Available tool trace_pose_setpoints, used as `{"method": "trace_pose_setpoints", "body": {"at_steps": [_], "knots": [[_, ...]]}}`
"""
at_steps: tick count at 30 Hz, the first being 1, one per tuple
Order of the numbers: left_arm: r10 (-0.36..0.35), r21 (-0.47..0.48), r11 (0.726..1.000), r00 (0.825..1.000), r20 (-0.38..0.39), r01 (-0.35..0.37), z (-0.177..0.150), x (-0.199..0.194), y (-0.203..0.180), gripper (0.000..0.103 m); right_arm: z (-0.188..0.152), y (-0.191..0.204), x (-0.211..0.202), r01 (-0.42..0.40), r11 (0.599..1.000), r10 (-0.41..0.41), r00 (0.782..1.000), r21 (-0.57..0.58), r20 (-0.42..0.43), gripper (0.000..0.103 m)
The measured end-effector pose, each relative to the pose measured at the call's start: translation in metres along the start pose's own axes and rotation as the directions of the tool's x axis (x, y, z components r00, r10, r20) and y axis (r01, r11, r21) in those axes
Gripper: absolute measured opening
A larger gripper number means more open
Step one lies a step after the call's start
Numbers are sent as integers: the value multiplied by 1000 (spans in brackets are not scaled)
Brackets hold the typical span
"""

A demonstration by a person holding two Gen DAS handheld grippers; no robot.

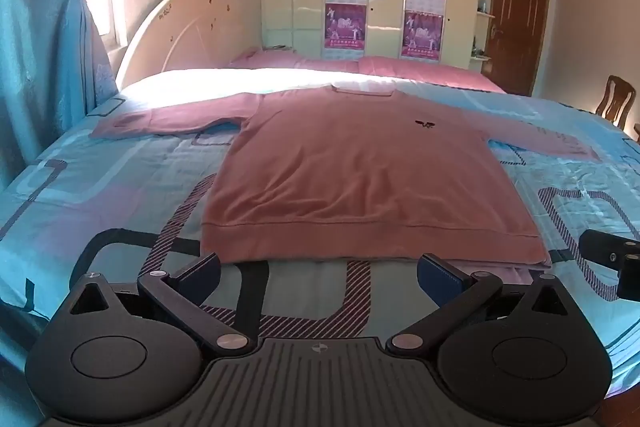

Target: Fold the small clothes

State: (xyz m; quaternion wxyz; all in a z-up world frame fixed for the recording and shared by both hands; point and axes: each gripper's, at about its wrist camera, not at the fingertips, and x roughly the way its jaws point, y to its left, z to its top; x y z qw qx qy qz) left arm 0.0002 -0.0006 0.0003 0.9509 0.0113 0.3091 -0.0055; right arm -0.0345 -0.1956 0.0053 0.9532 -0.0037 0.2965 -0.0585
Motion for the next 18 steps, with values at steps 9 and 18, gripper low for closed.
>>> {"method": "trace_pose_setpoints", "body": {"at_steps": [9,18], "knots": [[1,-5,1000,1000,15,-1,2,-1,3,103,1,1,2,2,1000,-2,1000,5,-3,103],[17,5,1000,1000,0,-17,3,4,1,103,4,2,7,-3,1000,3,1000,4,-12,103]]}}
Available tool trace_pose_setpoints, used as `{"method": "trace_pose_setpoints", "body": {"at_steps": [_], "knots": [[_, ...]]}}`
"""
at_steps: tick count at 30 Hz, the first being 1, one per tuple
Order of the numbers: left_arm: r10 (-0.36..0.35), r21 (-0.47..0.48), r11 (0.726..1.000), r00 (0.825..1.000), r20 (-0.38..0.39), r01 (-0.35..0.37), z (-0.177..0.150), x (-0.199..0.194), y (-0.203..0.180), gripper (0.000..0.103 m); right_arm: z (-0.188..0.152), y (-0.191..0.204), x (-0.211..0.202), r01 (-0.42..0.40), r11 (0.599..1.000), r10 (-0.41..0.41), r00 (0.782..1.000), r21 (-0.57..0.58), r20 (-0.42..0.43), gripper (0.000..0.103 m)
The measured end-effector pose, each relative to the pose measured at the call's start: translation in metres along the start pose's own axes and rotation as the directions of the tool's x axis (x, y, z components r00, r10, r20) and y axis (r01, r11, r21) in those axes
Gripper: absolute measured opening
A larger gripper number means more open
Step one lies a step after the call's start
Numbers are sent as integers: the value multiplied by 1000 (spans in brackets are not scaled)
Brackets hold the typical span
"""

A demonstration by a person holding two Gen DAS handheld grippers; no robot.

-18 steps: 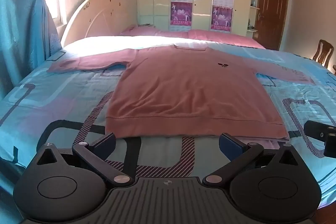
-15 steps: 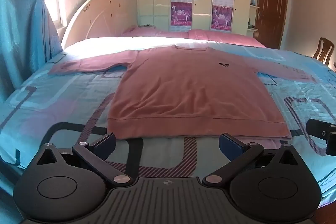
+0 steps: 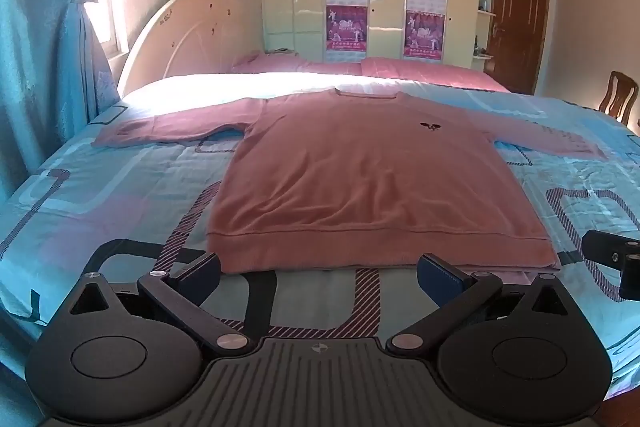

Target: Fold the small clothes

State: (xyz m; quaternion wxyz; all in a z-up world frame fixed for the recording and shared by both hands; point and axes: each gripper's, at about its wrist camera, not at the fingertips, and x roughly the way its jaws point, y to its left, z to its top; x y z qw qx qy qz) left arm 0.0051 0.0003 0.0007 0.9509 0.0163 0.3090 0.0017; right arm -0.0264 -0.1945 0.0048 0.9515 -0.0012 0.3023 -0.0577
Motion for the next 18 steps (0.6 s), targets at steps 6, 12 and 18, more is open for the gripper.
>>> {"method": "trace_pose_setpoints", "body": {"at_steps": [6,12,18], "knots": [[4,6,1000,1000,1,-4,0,0,0,103,0,4,2,5,1000,-5,1000,-3,-5,103],[3,7,1000,1000,1,-3,1,1,0,103,1,6,4,8,1000,-9,1000,-1,-6,103],[-1,5,1000,1000,5,1,2,0,0,103,0,6,5,10,1000,-10,1000,3,-5,103]]}}
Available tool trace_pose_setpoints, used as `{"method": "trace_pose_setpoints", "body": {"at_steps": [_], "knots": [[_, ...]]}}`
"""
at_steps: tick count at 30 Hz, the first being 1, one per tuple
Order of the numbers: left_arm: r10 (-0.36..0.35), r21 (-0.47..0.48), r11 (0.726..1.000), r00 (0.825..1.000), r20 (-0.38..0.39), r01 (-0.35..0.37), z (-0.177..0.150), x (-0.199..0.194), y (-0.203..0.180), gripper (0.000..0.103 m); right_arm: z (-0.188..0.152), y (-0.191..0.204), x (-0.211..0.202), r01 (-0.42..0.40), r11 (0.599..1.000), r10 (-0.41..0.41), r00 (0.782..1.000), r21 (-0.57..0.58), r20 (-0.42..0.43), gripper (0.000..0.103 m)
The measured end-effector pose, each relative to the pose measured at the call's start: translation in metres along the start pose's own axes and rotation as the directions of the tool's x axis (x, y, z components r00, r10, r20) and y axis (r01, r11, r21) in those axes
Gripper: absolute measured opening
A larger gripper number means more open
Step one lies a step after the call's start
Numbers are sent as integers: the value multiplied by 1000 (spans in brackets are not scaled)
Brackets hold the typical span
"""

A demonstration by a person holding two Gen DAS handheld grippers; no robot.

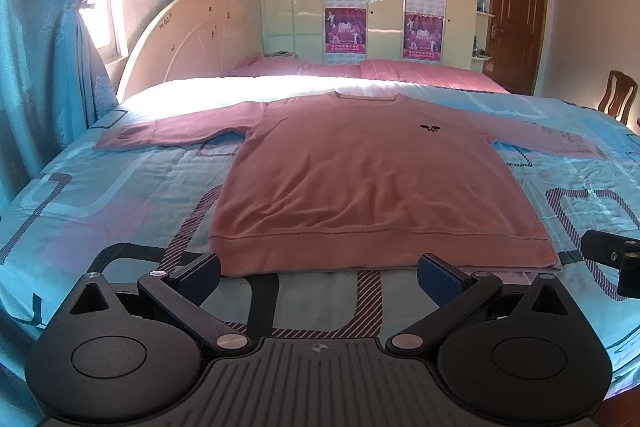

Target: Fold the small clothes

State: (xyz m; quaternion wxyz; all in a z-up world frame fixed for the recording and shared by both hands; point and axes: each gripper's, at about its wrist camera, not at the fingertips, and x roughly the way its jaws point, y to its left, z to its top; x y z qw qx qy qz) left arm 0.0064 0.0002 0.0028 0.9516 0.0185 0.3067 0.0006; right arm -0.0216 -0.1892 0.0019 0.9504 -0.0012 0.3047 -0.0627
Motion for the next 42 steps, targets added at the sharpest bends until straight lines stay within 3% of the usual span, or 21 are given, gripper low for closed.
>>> {"method": "trace_pose_setpoints", "body": {"at_steps": [42], "knots": [[-20,17,1000,1000,12,20,0,1,3,103,1,0,-8,30,999,-30,1000,18,10,103]]}}
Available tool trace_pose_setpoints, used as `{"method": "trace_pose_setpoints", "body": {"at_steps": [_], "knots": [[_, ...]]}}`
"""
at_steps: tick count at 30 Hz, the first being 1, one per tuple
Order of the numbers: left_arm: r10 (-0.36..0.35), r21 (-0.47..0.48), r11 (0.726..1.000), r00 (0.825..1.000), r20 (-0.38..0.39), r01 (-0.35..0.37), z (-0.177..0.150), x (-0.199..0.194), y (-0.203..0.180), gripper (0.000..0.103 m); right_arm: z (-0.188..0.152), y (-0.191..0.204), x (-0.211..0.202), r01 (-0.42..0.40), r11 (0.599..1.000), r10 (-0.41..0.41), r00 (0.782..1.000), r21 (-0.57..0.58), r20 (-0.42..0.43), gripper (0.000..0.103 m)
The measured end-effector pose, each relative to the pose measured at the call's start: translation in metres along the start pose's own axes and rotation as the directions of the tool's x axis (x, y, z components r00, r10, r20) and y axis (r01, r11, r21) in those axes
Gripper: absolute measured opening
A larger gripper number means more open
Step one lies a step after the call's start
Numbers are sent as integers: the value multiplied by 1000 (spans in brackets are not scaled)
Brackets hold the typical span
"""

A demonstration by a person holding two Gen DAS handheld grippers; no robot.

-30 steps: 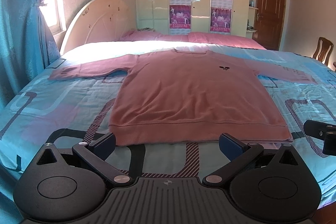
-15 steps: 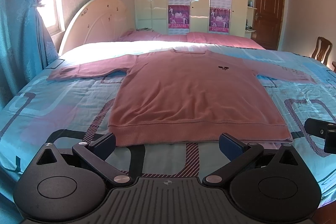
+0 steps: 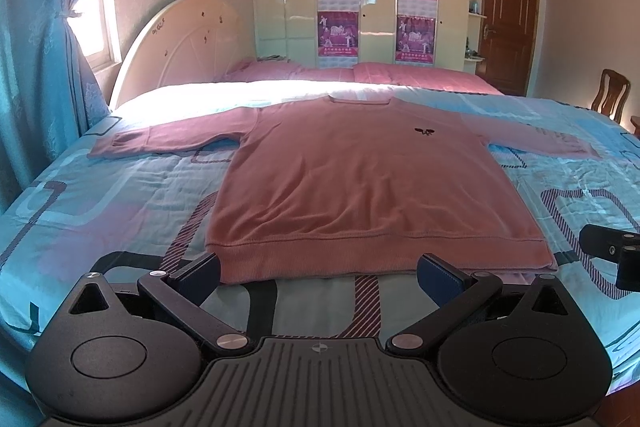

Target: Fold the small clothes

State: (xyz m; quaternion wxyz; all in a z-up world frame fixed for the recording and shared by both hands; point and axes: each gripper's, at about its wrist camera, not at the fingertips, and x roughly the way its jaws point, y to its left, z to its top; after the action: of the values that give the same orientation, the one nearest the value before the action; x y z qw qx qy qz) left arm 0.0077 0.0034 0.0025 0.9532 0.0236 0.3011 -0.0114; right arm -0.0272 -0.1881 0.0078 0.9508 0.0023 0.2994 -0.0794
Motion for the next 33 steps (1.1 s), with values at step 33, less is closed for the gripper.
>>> {"method": "trace_pose_setpoints", "body": {"at_steps": [33], "knots": [[1,-10,1000,1000,13,-1,4,-2,0,103,6,-9,8,31,998,-30,999,52,-23,103]]}}
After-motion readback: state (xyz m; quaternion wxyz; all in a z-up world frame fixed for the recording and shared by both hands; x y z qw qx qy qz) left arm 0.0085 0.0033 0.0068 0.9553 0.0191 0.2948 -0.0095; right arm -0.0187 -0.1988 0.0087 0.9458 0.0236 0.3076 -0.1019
